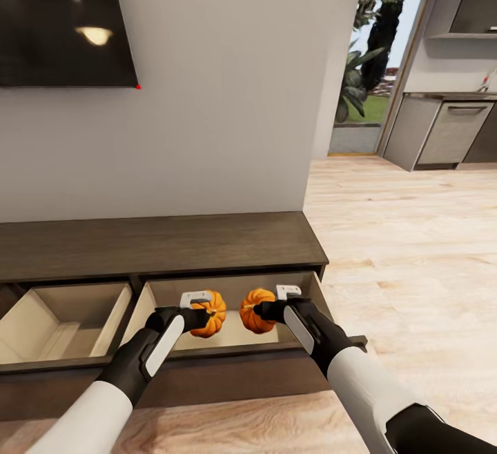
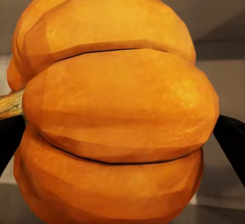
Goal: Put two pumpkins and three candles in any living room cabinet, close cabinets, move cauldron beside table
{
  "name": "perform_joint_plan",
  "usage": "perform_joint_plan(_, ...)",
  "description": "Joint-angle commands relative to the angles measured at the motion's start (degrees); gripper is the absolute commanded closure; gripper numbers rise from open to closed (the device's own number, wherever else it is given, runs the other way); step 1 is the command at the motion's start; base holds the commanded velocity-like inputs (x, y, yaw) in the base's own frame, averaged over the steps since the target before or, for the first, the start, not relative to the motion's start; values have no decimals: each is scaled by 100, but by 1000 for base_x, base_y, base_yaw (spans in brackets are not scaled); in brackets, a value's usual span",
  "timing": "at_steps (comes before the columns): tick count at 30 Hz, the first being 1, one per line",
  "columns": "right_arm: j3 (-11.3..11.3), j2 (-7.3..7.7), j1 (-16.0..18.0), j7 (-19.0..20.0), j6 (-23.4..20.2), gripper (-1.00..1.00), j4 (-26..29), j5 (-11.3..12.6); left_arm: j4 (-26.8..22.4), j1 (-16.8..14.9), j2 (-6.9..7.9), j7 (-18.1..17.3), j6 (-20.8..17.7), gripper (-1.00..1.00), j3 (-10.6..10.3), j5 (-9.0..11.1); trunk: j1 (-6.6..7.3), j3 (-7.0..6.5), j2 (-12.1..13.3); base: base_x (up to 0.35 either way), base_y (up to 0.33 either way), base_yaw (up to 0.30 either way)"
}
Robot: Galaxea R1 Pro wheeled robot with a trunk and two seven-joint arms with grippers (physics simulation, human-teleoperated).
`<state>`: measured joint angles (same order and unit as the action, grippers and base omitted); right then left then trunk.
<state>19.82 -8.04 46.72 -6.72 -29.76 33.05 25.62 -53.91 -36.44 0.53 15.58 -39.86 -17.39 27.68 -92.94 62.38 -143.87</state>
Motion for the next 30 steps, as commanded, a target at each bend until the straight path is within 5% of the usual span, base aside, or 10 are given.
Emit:
perform_joint_plan(1, 30, 4, 3, -58, -1, 100, 9, 61, -7, -4, 7, 57, -9, 100, -19, 59, 1, 5, -2, 0, 0, 0)
perform_joint_plan(18, 34, 4, 3, -49, 299, 100, -2, 64, -6, -4, 1, 88, 290, 100, -38, 73, 1, 5, -2, 63, 0, 0)
perform_joint_plan(30, 30, 4, 3, -49, 229, 100, -74, 75, -5, -4, 0, 134, 277, 100, -281, 110, -9, 94, -8, 6, 0, 0)
